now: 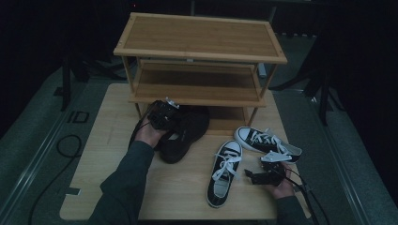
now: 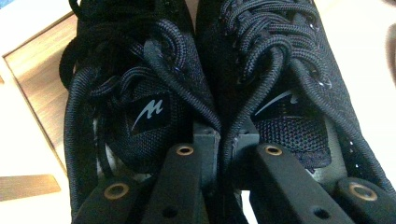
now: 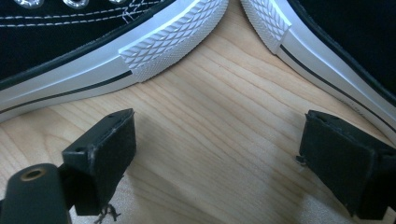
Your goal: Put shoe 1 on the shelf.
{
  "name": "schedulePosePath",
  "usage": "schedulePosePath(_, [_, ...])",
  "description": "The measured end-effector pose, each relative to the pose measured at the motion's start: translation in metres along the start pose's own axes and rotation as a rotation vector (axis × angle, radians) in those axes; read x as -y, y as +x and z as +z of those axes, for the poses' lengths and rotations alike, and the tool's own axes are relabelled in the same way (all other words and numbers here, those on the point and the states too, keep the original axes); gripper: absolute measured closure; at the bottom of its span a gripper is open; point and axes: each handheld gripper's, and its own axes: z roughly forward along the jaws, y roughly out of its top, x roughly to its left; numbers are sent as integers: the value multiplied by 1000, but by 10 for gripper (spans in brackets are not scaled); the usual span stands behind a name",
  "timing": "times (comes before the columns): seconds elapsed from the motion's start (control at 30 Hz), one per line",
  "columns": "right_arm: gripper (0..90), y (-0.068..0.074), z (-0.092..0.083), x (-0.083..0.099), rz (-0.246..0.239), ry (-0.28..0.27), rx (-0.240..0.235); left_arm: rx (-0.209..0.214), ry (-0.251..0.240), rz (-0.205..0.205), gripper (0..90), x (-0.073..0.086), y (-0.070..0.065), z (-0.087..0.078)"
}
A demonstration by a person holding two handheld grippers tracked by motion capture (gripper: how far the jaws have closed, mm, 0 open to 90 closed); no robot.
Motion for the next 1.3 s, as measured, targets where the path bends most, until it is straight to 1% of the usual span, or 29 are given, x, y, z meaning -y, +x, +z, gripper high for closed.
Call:
schedulePosePath(0.03, [108, 0, 0, 0, 0, 0, 0, -5, 2, -9, 845, 0, 0, 1])
schedulePosePath(0.1, [108, 0, 0, 0, 0, 0, 0, -12, 4, -13, 844, -1, 0, 2])
schedulePosePath(0.13, [107, 0, 0, 0, 0, 0, 0, -27, 10, -3, 844, -1, -2, 5])
schedulePosePath(0.2, [108, 0, 0, 0, 0, 0, 0, -41, 24, 13, 843, -1, -3, 8])
schedulePosePath(0.23, [108, 0, 0, 0, 0, 0, 0, -44, 18, 11, 842, 0, -3, 9])
schedulePosePath(0.27, [107, 0, 0, 0, -1, 0, 0, -40, 12, 0, 842, 0, -2, 9])
schedulePosePath(0.37, [107, 0, 0, 0, -1, 0, 1, -48, 6, -22, 843, 1, 0, 9])
schedulePosePath(0.47, [108, 0, 0, 0, 0, 0, 0, -68, 2, -43, 843, 0, -1, 11])
schedulePosePath(0.5, [108, 0, 0, 0, 0, 0, 0, -68, 2, -43, 843, 0, -1, 11])
schedulePosePath(0.53, [107, 0, 0, 0, 0, 0, 0, -82, 0, -54, 843, -1, -1, 12])
schedulePosePath(0.63, [107, 0, 0, 0, -1, 0, 1, -104, 3, -71, 842, -3, -1, 13])
schedulePosePath(0.93, [108, 0, 0, 0, -1, 0, 1, -141, 10, -124, 841, -7, -5, 15])
schedulePosePath(1.0, [107, 0, 0, 0, -1, 0, 0, -153, 11, -127, 841, -8, -6, 16])
schedulePosePath(1.13, [108, 0, 0, 0, 0, 0, 0, -162, 6, -116, 835, -8, -7, 16])
schedulePosePath(1.27, [107, 0, 0, 0, 0, 0, 0, -172, 3, -100, 768, -6, -7, 16])
schedulePosePath(1.3, [108, 0, 0, 0, 0, 0, 0, -175, 1, -94, 733, -6, -7, 16])
